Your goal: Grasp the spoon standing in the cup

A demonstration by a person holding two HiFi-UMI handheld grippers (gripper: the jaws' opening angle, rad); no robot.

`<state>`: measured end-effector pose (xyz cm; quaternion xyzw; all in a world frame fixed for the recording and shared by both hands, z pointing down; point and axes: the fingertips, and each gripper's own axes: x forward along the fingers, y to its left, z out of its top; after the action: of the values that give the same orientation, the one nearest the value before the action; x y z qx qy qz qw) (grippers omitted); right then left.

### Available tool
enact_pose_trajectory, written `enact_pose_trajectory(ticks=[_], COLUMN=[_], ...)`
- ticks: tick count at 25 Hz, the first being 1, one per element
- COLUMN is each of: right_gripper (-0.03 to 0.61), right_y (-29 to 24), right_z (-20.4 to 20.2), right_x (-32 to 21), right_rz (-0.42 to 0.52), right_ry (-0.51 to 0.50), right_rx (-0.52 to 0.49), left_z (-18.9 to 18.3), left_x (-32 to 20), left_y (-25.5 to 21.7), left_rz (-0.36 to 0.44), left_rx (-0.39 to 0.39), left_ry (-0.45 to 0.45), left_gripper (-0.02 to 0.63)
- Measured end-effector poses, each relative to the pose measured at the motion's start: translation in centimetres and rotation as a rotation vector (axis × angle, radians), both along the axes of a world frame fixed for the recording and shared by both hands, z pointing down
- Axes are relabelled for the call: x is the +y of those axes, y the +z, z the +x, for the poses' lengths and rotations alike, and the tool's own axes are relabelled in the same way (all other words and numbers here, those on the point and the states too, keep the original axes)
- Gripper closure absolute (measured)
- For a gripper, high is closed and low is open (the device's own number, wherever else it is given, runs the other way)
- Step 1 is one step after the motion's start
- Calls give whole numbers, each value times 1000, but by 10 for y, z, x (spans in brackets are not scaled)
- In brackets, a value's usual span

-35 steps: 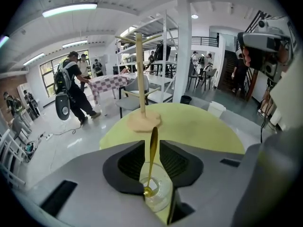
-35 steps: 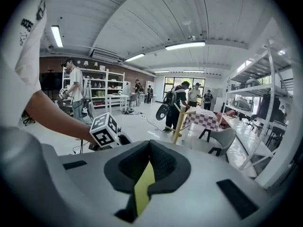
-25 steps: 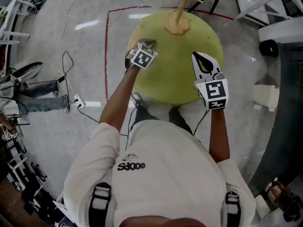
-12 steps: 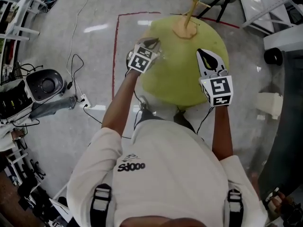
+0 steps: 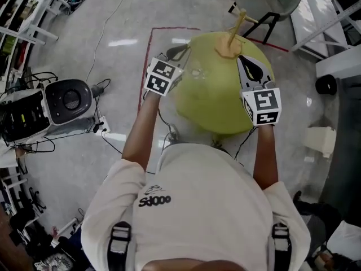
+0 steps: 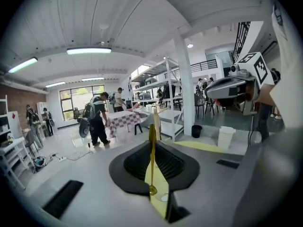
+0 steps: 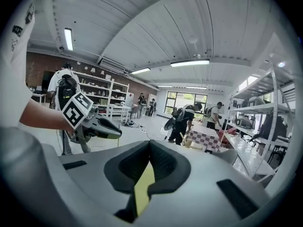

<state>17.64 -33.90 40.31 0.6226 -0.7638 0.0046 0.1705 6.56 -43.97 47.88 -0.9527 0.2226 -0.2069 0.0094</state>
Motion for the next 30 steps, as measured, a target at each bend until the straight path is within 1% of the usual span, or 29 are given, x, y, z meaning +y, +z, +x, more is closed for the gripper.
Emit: enact_pose_trajectory(ticks=[4, 8, 14, 16, 19, 20, 21, 25, 30], right_gripper=[557, 557, 557, 557, 557, 557, 557, 557, 557], right_y=[-23, -43, -59, -63, -66, -67, -67, -64, -63], right_z=[-6, -17, -35, -28, 5, 9, 6, -35, -59], right_x=[-4, -5, -7, -12, -27, -30, -30, -17, -11], right_rz=[26, 53, 77, 79, 71, 66, 61, 58, 54], right_ry=[2, -24, -58, -68, -88, -97, -105, -116, -121], right_rx=[10, 17, 40, 42, 48, 52, 59, 80, 80], left_z=[-16, -30, -51, -45, -12, -6, -9, -46, -68], left_x=[5, 12, 28, 28, 19, 17, 18, 31, 40], left_y=[-36, -66, -105, -117, -129, -131, -132, -129, -127], left_rz=[45, 111, 166, 184, 205, 207, 208, 203, 199], left_rx=[46, 65, 153, 170, 168, 167, 168, 179, 180], left_ry=[-22, -39, -63, -68, -77, -78, -79, -80, -79], left_gripper=[563, 563, 563, 563, 563, 563, 563, 563, 563])
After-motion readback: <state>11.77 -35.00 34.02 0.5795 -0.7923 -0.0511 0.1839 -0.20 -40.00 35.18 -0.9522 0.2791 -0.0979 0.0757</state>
